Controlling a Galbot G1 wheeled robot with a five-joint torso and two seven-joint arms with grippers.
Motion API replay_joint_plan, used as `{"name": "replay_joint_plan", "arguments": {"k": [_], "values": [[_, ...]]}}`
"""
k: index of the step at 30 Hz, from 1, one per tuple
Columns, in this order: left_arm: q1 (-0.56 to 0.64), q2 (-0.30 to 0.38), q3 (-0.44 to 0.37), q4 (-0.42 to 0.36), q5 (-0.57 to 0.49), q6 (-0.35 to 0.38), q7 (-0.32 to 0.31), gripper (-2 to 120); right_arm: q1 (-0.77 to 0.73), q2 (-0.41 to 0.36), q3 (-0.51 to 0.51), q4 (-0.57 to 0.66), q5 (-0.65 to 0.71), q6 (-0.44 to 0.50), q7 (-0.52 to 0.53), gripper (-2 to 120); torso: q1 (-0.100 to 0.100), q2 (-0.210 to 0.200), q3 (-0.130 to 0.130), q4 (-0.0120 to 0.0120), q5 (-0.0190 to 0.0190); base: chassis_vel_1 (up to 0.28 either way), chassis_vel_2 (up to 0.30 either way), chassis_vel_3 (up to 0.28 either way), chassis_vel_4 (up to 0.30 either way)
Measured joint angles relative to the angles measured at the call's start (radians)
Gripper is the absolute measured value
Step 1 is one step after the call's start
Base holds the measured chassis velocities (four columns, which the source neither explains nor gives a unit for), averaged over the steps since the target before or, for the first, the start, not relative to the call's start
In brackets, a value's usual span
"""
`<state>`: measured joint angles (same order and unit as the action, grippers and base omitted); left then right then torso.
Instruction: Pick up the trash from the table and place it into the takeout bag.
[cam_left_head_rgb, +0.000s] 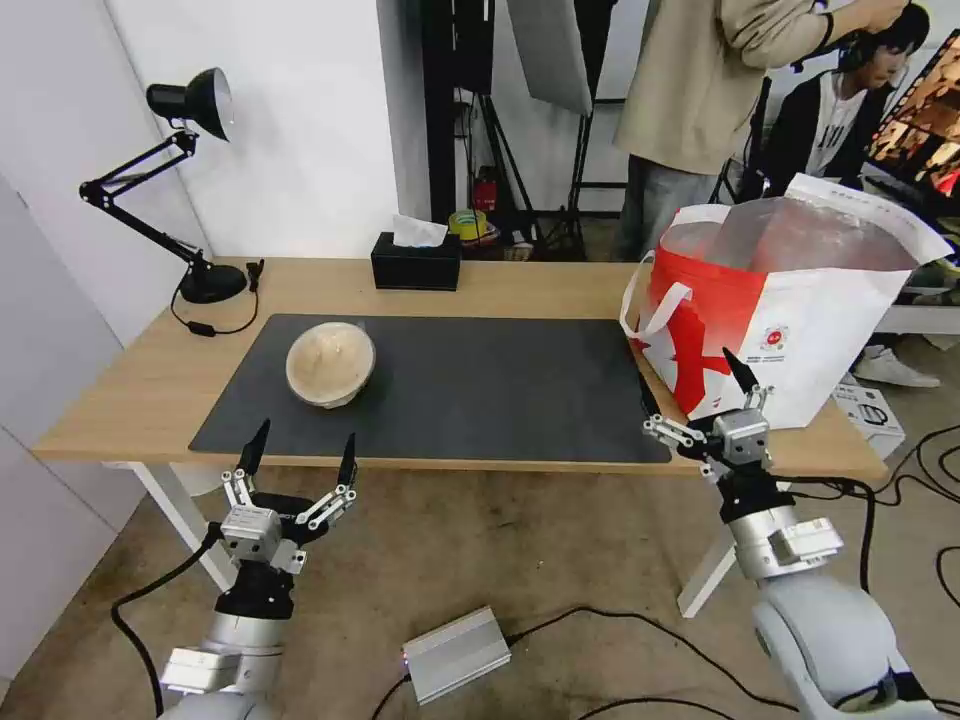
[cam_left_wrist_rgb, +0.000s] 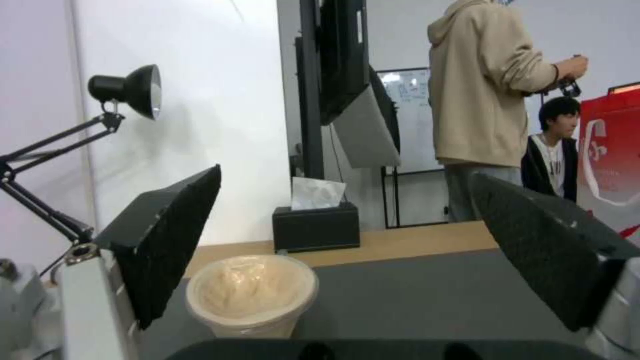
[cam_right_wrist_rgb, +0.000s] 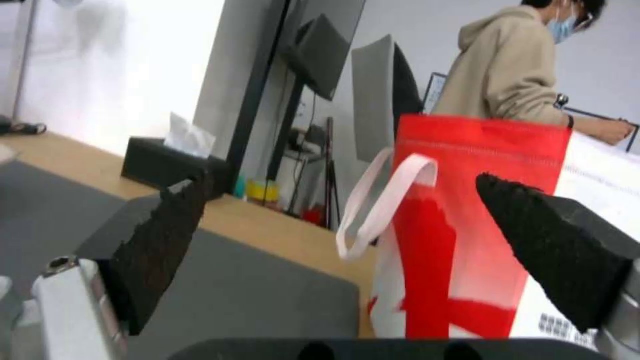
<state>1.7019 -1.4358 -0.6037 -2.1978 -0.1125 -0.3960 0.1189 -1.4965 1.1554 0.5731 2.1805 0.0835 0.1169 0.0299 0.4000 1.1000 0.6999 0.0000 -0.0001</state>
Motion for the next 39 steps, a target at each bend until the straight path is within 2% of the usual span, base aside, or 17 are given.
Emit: {"name": "replay_joint_plan", "arguments": {"k": [13,26,39], "values": [[-0.004,0.004,0.003,0.008,-0.001,0.000,0.000,100,-0.130,0.044,-0.002,0.041,-0.057,0.034,-0.024,100,0.000,0.000,0.000,0.0000,0.0000,0.000,0.000,0.000,0.000],[-0.002,0.002,0.005,0.012,0.000,0.001,0.000,100,-0.195,0.063,0.031,0.038,-0.060,0.091,-0.070,100,0.000,0.000,0.000,0.0000,0.0000,0.000,0.000,0.000,0.000],[0.000,0.004,0.002,0.015,0.001,0.000,0.000,100,-0.199,0.073,0.029,0.030,-0.086,0.100,-0.073,100,0.000,0.000,0.000,0.0000,0.0001,0.000,0.000,0.000,0.000]]}}
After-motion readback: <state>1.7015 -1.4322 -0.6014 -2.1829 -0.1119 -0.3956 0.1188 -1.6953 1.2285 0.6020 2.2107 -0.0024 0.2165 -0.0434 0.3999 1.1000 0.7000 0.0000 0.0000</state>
